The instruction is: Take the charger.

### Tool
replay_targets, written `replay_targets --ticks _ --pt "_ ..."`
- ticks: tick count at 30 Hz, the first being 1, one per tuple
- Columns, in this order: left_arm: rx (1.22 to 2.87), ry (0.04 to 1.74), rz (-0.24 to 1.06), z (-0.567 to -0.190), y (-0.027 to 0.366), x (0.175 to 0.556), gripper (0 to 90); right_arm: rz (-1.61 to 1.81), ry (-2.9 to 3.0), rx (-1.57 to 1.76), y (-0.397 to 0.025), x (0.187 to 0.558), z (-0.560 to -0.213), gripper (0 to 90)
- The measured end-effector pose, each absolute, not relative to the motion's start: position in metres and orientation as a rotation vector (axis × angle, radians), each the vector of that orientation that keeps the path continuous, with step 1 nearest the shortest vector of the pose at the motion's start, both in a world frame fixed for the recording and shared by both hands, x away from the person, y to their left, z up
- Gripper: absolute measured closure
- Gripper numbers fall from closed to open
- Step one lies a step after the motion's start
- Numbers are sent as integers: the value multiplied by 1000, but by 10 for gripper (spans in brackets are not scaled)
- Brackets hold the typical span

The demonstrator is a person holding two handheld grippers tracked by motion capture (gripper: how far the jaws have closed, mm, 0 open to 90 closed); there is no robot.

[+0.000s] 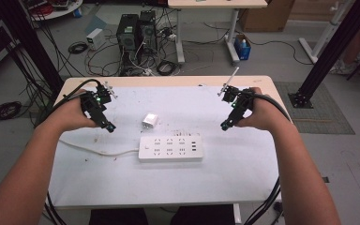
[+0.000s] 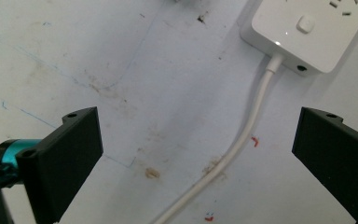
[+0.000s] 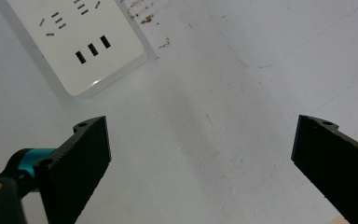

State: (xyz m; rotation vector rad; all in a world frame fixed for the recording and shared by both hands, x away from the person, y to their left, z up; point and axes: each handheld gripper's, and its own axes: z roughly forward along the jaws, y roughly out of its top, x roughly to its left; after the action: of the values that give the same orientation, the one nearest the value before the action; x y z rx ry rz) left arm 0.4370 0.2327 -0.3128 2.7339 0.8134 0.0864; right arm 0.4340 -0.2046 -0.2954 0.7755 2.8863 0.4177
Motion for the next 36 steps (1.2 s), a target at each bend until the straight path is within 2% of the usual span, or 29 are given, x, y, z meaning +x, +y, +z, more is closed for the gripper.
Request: replay_targets --ticks 8,16,27,36 --pt "2698 912 105 -315 222 441 17 413 2873 766 -205 429 -295 39" --pt "2578 1096 102 -323 208 445 17 436 2863 778 -209 427 -298 39" --pt "2421 1315 182 -348 188 455 17 442 2858 777 -209 427 -302 39" --pt "2398 1364 182 -367 163 463 17 445 2851 778 -208 428 -302 39"
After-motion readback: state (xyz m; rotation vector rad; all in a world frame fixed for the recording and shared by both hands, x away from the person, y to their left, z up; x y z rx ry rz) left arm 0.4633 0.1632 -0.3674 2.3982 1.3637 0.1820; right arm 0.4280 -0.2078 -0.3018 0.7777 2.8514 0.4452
